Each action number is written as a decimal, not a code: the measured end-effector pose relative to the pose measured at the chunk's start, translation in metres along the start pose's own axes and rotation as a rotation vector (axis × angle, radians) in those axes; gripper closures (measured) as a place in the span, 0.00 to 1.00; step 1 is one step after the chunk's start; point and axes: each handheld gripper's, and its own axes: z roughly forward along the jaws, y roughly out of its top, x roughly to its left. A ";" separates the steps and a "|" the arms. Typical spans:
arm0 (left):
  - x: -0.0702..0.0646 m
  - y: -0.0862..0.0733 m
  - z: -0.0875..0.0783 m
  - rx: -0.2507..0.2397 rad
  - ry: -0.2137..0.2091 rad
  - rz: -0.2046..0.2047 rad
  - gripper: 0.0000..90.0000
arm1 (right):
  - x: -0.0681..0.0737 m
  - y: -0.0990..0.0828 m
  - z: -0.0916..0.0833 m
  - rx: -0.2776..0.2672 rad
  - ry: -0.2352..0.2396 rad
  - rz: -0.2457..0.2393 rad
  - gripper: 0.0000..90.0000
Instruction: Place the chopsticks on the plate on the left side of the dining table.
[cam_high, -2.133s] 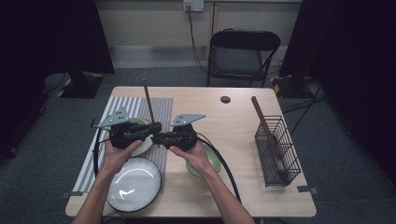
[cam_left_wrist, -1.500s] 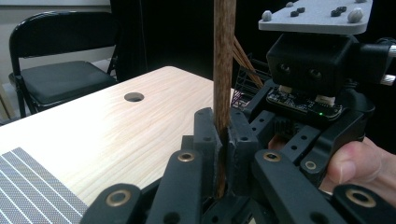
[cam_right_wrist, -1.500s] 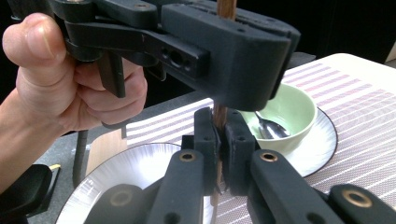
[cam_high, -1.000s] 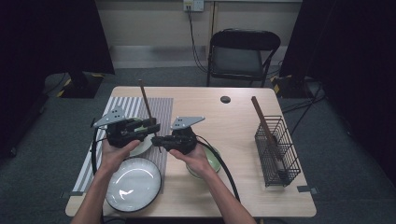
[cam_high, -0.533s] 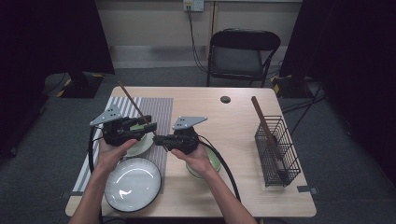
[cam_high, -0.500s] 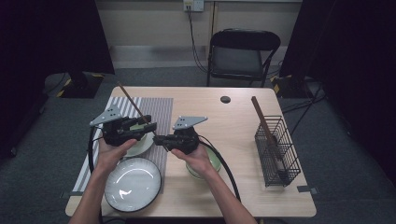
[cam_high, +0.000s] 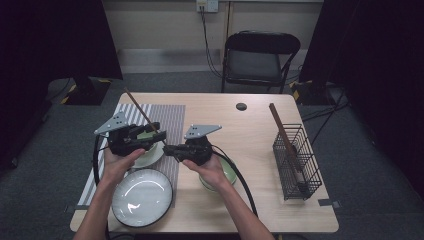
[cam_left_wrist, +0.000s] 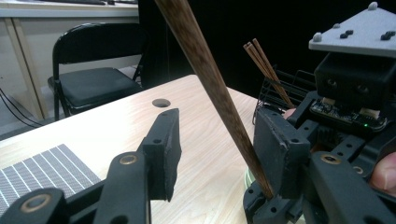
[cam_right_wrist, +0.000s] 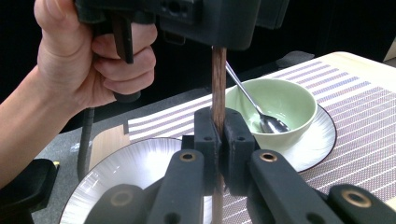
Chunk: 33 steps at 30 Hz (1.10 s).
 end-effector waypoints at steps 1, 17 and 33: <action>0.000 0.000 -0.001 0.000 0.004 0.003 0.56 | 0.000 0.000 0.000 0.000 0.000 -0.001 0.96; 0.008 -0.002 -0.003 0.000 0.005 -0.016 0.49 | 0.002 0.005 -0.010 0.007 -0.029 -0.021 0.96; 0.010 0.001 -0.010 -0.027 0.019 -0.011 0.44 | 0.007 -0.006 -0.030 0.044 -0.073 -0.044 0.96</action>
